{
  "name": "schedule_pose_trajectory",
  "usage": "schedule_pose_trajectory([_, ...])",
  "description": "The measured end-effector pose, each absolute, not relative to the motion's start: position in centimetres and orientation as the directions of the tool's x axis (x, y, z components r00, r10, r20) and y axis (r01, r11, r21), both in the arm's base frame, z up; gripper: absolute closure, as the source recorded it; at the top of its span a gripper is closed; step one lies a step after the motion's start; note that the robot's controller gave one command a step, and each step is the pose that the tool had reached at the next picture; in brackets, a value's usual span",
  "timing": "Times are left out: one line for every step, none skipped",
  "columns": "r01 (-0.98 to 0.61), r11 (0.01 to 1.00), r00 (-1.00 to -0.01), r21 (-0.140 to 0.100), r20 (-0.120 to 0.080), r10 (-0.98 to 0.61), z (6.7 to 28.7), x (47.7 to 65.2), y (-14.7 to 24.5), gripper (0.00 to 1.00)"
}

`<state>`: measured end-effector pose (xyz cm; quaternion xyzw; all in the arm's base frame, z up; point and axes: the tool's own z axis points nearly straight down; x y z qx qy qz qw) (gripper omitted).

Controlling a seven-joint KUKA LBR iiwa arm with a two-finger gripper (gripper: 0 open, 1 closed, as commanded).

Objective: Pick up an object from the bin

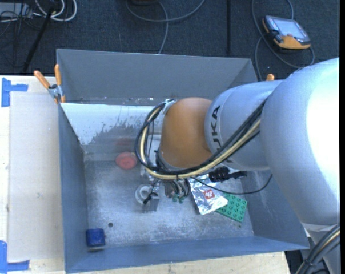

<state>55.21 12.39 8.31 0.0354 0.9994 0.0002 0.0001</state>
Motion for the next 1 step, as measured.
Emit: schedule_pose_trajectory([0.073,0.997,-0.997,0.002,-0.005,0.073,14.88,55.36,12.36,1.00])
